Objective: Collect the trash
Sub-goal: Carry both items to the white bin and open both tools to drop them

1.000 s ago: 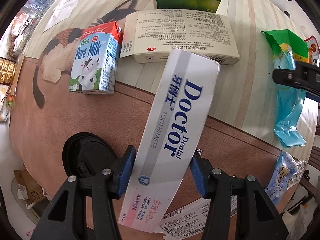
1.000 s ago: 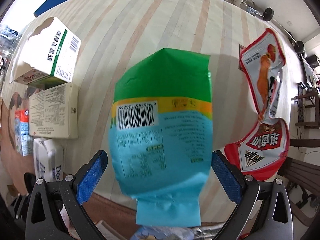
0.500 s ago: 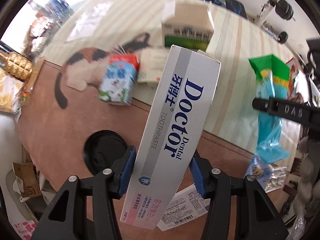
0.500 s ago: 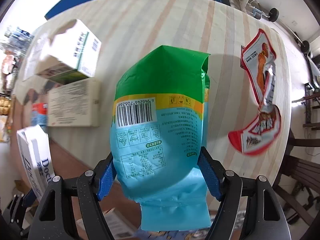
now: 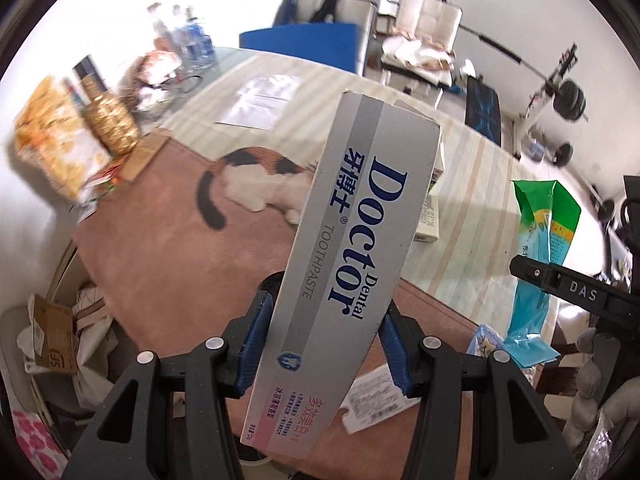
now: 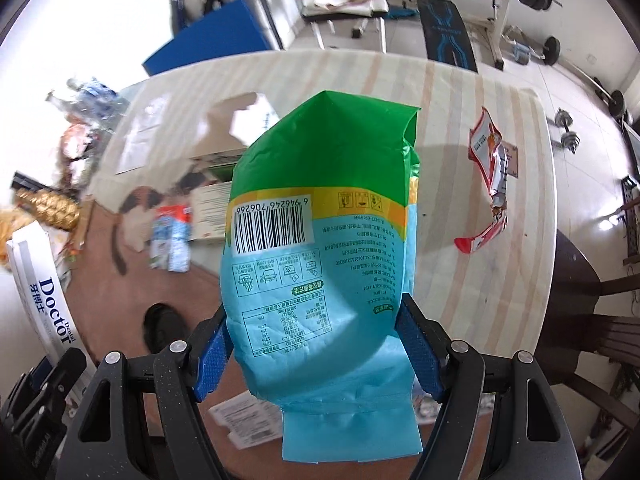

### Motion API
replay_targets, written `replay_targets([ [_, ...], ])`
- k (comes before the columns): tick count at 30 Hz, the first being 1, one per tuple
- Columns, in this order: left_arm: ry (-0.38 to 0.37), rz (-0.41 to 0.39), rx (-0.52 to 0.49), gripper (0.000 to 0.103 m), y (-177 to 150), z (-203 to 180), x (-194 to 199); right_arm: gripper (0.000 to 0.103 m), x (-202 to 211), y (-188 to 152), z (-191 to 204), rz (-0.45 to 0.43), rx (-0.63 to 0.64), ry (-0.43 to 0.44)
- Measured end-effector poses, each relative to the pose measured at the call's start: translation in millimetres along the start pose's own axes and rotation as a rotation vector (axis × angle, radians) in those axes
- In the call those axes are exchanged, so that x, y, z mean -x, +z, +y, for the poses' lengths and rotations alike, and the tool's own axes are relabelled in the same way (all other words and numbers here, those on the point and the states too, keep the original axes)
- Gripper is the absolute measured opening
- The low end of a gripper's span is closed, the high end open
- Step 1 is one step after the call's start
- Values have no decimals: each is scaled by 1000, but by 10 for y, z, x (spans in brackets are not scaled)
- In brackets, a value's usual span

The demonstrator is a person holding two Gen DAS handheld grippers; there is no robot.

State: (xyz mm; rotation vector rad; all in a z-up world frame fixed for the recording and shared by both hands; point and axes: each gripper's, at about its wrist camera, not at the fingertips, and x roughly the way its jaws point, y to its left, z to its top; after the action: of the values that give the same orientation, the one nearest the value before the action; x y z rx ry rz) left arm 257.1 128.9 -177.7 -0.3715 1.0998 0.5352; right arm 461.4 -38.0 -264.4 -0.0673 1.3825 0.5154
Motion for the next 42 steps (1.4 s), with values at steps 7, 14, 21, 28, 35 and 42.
replay_targets([
  [7, -37, -35, 113, 49, -721, 776, 499, 78, 611, -701, 613, -35, 105, 64],
  [14, -71, 79, 332, 49, -2037, 1892, 550, 78, 551, -2131, 1367, 85, 263, 136],
  [21, -76, 350, 594, 49, -3556, 2788, -570, 78, -684, -3770, 1932, 403, 444, 131],
  [28, -183, 554, 886, 50, -4875, 3409, -2297, 78, -2457, -4752, 2070, 650, 522, 98],
  [35, -189, 607, 960, 82, -5558, 3769, -3414, 83, -4108, -5337, 2083, 821, 496, 108],
  [42, -28, 571, 926, 98, -5784, 3872, -3430, 103, -4893, -5709, 2168, 879, 591, 94],
])
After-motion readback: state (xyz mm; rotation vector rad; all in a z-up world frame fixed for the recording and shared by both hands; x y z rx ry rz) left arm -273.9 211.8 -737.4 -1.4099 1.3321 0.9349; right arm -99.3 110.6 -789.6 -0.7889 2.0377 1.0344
